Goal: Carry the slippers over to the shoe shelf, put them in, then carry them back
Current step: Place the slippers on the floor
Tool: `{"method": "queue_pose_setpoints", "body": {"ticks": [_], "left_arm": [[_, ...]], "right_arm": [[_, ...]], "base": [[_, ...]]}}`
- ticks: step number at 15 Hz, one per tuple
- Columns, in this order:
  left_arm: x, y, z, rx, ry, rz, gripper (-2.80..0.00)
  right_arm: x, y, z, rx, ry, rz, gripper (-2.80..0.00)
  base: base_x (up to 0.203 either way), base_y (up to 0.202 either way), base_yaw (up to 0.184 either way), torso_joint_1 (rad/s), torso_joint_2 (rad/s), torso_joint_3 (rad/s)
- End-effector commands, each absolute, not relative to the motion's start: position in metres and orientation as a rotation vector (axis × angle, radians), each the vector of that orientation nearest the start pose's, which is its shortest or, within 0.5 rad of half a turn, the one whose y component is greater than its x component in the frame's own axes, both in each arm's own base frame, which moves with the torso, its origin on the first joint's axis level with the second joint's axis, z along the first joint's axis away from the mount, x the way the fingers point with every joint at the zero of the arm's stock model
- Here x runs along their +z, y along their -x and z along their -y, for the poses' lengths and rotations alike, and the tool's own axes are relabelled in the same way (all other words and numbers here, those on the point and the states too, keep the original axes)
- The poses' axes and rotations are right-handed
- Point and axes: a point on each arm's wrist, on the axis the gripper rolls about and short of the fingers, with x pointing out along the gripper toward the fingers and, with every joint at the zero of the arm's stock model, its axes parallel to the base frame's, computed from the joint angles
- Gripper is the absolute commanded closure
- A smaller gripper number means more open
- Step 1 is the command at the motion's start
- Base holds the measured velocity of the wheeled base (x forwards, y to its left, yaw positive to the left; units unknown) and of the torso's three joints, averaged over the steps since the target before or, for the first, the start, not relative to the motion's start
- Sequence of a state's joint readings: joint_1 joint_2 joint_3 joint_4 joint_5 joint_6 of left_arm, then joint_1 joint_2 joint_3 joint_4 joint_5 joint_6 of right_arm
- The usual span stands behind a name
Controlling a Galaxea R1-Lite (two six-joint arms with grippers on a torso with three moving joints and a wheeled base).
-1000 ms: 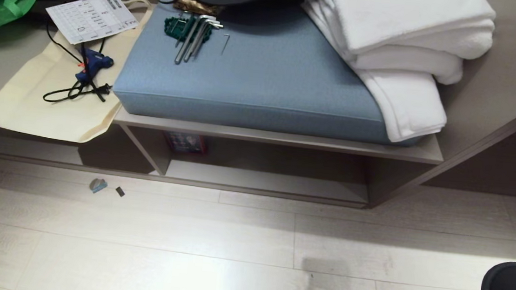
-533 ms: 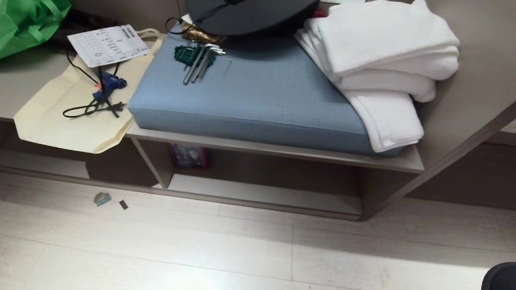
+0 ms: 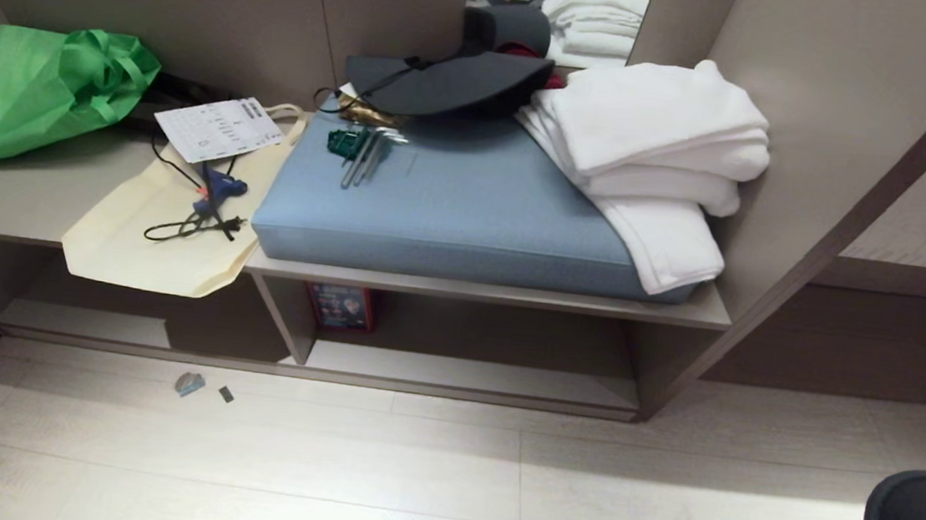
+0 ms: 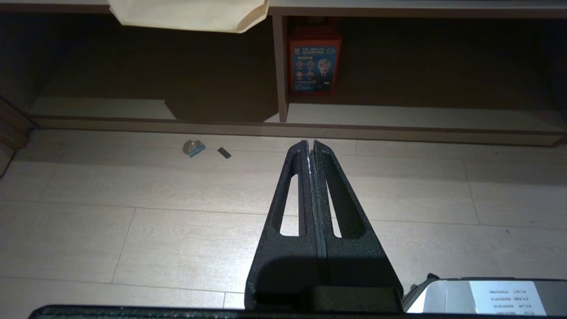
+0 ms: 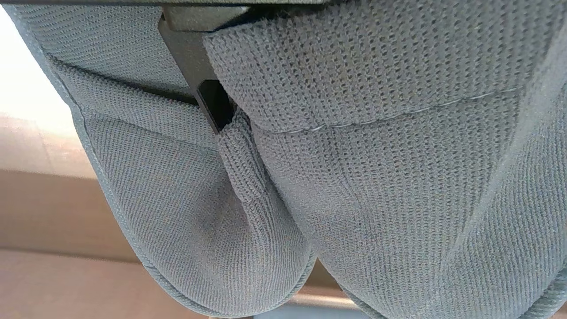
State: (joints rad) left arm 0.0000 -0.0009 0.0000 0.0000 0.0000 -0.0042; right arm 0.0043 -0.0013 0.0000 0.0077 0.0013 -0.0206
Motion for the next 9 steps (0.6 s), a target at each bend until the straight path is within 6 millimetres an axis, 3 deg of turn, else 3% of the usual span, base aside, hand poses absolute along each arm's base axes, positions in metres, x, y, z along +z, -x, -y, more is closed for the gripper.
{"method": "queue_pose_setpoints", "body": {"ticks": [1,9], "left_arm": [[0.0756,0.0228,0.0000,0.000,0.005,0.001,0.00],[0.0756,0.0228,0.0000,0.000,0.005,0.002,0.00]], "right_arm": [[0.0748,0.0228,0.0001,0.006,0.021,-0.006,0.00],[0.0749,0.0228,0.0000,0.008,0.020,-0.006,0.00]], "base": [[0.000,0.000,0.000,-0.007,0.00,0.203],[0.000,0.000,0.000,0.005,0.00,0.202]]}}
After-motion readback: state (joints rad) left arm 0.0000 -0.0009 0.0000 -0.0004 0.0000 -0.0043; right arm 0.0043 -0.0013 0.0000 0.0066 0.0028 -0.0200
